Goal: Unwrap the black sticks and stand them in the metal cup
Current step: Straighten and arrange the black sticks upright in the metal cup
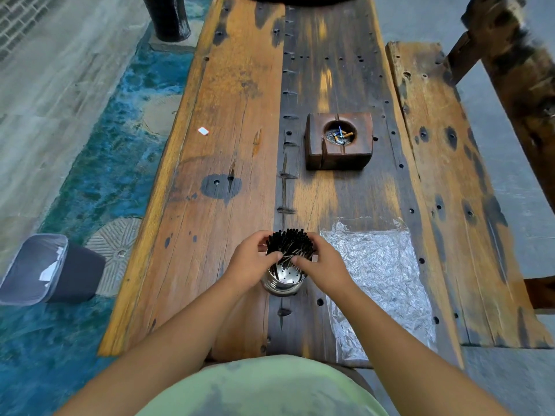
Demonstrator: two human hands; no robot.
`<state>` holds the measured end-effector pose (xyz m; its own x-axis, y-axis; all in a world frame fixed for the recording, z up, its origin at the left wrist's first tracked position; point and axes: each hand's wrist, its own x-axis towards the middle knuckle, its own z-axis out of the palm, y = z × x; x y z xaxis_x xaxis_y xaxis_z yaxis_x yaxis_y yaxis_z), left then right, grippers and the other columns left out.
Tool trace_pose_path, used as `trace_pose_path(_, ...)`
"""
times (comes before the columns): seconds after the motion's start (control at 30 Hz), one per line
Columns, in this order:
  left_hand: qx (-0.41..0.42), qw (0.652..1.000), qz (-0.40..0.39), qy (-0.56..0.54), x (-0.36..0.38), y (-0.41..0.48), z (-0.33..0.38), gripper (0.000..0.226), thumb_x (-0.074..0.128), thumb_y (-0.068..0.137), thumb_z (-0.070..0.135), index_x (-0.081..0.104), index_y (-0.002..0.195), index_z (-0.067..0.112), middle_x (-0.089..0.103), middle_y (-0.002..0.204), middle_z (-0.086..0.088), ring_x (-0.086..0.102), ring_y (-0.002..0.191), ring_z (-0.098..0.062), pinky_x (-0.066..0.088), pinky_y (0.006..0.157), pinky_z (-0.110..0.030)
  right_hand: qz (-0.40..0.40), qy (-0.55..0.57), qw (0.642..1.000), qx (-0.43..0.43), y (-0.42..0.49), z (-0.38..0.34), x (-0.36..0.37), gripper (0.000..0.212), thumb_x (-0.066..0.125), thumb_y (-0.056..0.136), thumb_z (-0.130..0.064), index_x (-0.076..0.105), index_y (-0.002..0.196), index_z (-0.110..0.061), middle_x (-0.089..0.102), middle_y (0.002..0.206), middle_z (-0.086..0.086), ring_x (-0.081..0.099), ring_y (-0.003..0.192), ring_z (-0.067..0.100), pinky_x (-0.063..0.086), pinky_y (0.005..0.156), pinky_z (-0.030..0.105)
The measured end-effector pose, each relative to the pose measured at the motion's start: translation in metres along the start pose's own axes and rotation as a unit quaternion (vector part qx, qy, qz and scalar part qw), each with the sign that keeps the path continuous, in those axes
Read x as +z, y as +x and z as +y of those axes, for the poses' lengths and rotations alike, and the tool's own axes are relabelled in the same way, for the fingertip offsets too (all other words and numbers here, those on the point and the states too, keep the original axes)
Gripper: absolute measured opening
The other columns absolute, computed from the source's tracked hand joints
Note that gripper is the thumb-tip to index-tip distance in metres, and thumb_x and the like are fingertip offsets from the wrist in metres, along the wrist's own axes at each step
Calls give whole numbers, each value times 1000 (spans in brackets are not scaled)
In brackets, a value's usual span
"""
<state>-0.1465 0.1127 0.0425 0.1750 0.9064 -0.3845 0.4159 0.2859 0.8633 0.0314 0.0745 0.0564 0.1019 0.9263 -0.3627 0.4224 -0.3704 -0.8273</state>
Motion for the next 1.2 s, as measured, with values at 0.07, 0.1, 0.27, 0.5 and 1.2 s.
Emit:
trace_pose_path(0.07,10,1000,-7,13,0,-2,2,40,76,81,16,63,119,25,68,112,11,61,110,-7,46,94,-26,12,0,1000,-17,-3,-5,-1,35,73,88,-20,57,118,-28,63,101,-20,58,93,-9,42,75,10)
trace_pose_path(0.1,14,1000,-18,16,0,-3,3,43,76,81,17,62,121,25,69,113,10,61,110,-8,47,95,-28,16,0,1000,-24,-3,-8,-1,32,72,89,-20,57,116,-29,63,99,-22,58,92,-11,44,76,12)
trace_pose_path(0.27,27,1000,3,5,5,-6,8,28,68,89,17,67,116,21,72,104,7,67,99,-8,51,81,-18,20,-35,999,-33,3,-19,-1,27,71,90,-25,63,114,-18,69,104,-9,64,93,2,54,83,23)
trace_pose_path(0.5,27,998,55,11,5,-3,18,32,69,89,19,66,120,21,68,108,8,62,100,-7,50,89,-23,16,-67,997,-33,10,-26,1,14,68,91,-27,69,101,-16,73,88,-1,70,80,15,59,77,44)
trace_pose_path(1.2,73,990,121,31,-5,-7,39,16,63,92,16,75,101,21,73,98,12,66,96,-2,54,89,-28,16,-94,995,-15,6,-27,-1,48,69,89,-28,55,135,-20,63,127,1,61,115,16,52,100,36)
